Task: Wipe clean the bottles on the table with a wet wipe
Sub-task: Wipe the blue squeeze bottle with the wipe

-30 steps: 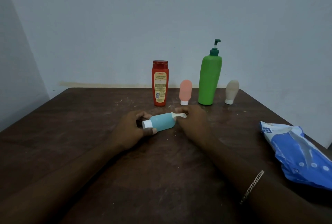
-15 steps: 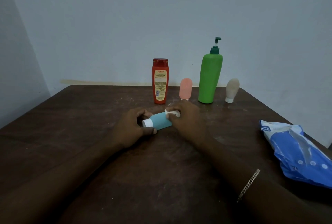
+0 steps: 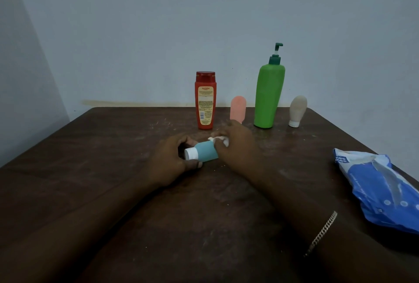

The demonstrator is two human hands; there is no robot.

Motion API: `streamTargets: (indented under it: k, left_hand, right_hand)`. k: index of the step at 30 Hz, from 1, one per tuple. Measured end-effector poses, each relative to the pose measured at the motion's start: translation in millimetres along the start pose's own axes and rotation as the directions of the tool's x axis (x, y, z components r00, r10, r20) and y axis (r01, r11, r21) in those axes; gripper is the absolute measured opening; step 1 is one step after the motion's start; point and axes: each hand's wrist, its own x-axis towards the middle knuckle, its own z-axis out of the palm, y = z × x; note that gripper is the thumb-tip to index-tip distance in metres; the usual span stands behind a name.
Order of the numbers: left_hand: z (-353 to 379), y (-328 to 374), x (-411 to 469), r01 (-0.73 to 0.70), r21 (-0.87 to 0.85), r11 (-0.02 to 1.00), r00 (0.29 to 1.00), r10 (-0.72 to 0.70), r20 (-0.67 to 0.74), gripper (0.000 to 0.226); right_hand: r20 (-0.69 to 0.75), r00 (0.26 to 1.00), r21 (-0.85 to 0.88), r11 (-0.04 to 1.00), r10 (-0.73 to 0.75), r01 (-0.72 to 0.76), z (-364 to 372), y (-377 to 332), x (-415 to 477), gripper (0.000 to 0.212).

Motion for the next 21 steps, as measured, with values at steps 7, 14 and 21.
streamTargets:
  k: [7, 14, 21]
  left_hand:
    - [1, 1, -3, -0.041, -0.006, 0.999, 0.998, 0.041, -0.043, 0.037]
    - [-2, 3, -4, -0.065, 0.023, 0.998, 0.995, 0.067, -0.08, 0.039]
    - [0, 2, -3, -0.084, 0.053, 0.995, 0.988, 0.09, -0.129, 0.04]
  right_hand:
    - [0.147, 0.979, 0.032, 0.99, -0.144, 0.141, 11, -38, -7, 0.034]
    - [0.029, 0.995, 0.016, 0.996, 0.091, -0.092, -7, 11, 6, 0.026]
    - [0.004, 0.993, 0.075, 0.99, 0.115, -0.115, -5, 13, 2, 0.02]
